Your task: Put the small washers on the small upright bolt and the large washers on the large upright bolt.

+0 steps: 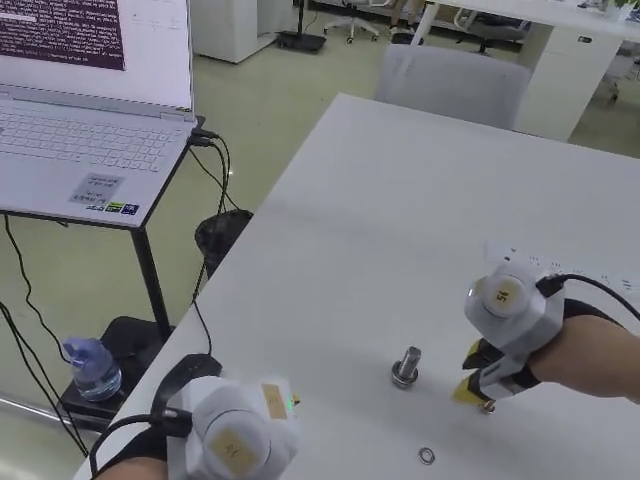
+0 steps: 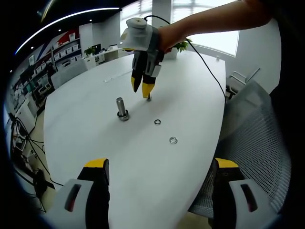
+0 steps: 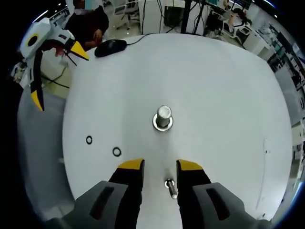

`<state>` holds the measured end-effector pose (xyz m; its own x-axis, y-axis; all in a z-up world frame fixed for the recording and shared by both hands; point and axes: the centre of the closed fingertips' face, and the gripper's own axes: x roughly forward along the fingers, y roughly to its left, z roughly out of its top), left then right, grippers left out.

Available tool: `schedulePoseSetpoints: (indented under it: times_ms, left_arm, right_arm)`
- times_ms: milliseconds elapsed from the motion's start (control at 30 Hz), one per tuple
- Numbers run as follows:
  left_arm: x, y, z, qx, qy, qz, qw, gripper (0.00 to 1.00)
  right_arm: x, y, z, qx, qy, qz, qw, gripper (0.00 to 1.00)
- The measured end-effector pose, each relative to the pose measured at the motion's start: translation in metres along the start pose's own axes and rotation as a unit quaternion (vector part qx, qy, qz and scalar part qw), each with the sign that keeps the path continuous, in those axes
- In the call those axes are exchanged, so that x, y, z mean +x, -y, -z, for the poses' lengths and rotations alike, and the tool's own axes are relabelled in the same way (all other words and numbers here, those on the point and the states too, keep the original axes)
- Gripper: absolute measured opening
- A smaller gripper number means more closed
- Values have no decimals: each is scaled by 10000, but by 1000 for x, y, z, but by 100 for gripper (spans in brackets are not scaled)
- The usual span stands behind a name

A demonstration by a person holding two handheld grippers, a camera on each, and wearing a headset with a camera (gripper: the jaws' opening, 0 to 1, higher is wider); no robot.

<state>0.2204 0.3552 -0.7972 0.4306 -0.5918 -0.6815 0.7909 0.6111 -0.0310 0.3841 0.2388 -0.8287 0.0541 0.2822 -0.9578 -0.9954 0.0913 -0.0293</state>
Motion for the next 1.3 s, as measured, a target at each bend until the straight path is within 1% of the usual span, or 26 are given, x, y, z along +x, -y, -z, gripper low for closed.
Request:
schedulePoseSetpoints:
  times_ms: [133, 267, 400, 500, 733, 1000, 1067, 1233, 1300]
  left_arm:
    - [-2, 0, 1, -2, 7, -5, 10000, 89]
    - [-3, 0, 0, -9, 26, -22, 10000, 89]
    - [-3, 0, 1, 35, -17, -13, 10000, 88]
    - [-3, -1, 0, 33, 9, -22, 10000, 88]
    - [-2, 3, -2, 44, 42, 5, 10000, 87]
    - [-2, 5, -1, 13, 60, -4, 10000, 87]
    - [-2, 5, -1, 13, 68, -4, 10000, 87]
    - [-3, 2, -5, -25, 170, -29, 9998, 88]
    - [-3, 1, -5, -16, 164, -25, 9999, 88]
  right_arm:
    - [-1, -14, -5, -127, 41, -44, 9999, 28]
    - [0, -28, -7, -164, 68, -114, 9998, 28]
    - [0, -39, -10, -215, 105, -161, 9996, 28]
    - [0, -46, -10, -281, 92, -173, 9994, 28]
    - [3, -69, -9, -334, 172, -294, 9989, 28]
    - [15, -80, 0, -380, 73, -368, 9986, 27]
    - [19, -81, 0, -401, 61, -357, 9985, 27]
    - [29, -80, -2, -444, 30, -343, 9984, 27]
    - [34, -79, -2, -436, 16, -338, 9985, 26]
